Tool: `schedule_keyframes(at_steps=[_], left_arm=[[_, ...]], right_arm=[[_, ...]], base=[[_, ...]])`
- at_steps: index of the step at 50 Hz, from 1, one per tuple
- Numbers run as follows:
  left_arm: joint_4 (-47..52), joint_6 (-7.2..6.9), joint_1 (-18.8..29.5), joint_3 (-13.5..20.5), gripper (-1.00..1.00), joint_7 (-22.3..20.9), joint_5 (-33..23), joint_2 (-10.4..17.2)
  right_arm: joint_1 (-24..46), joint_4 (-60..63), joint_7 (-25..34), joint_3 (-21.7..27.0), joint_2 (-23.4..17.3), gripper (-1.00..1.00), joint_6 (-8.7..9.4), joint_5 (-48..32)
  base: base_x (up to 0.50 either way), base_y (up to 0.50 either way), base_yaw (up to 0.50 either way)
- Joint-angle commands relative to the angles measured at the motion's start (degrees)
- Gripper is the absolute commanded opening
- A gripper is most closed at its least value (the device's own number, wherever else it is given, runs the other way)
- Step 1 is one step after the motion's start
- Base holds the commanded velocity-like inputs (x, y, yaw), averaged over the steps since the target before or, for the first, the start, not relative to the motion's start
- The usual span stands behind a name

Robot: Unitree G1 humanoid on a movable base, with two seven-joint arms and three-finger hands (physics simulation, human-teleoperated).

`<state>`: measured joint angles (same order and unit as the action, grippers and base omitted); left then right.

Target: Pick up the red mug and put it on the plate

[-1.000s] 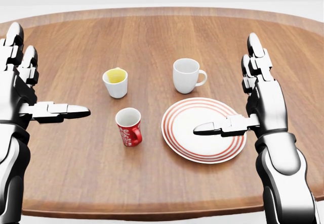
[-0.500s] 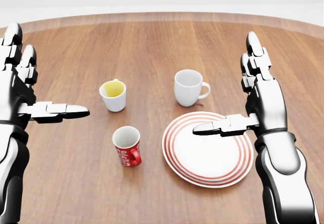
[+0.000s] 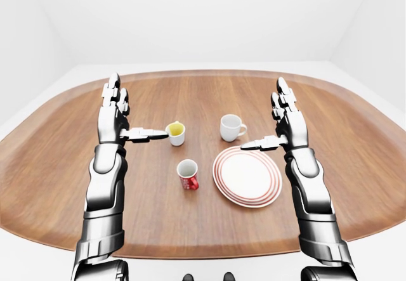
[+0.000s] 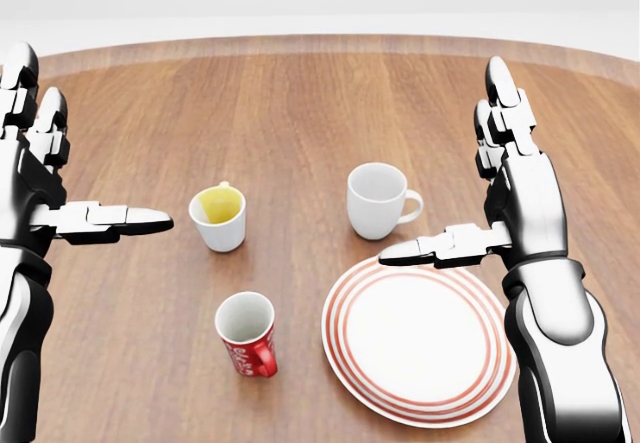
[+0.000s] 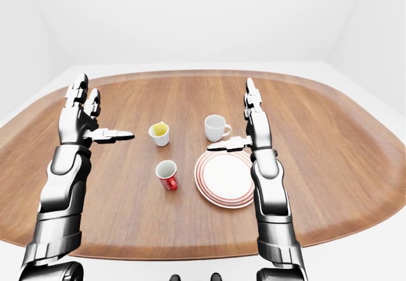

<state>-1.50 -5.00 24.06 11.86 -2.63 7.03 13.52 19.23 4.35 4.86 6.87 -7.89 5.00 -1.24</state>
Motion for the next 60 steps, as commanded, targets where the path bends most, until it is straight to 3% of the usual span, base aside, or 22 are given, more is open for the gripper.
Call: schedule_keyframes(at_steps=[1,37,45,60], left_arm=[[-0.77,0.00,-0.13,0.03,1.00,-0.17,0.08,-0.01],[0.23,0.00,-0.35,0.45,1.00,-0.19,0.71,0.33],[0.71,0.00,-0.63,0.77,1.00,-0.27,1.04,0.52],[0.03,0.00,-0.39,0.75,1.00,-0.26,1.23,0.66]], right_arm=[[-0.02,0.17,0.24,0.00,0.02,1.00,0.00,-0.14],[-0.33,1.36,0.64,-0.30,0.03,1.00,0.00,-1.02],[-0.46,3.39,4.67,-1.75,1.17,1.00,0.00,-1.52],[3.72,2.38,6.72,-5.20,0.22,1.00,0.00,-16.25]], base=[[0.21,0.00,0.00],[0.21,0.00,0.00],[0.03,0.00,0.00],[0.00,0.00,0.00]])
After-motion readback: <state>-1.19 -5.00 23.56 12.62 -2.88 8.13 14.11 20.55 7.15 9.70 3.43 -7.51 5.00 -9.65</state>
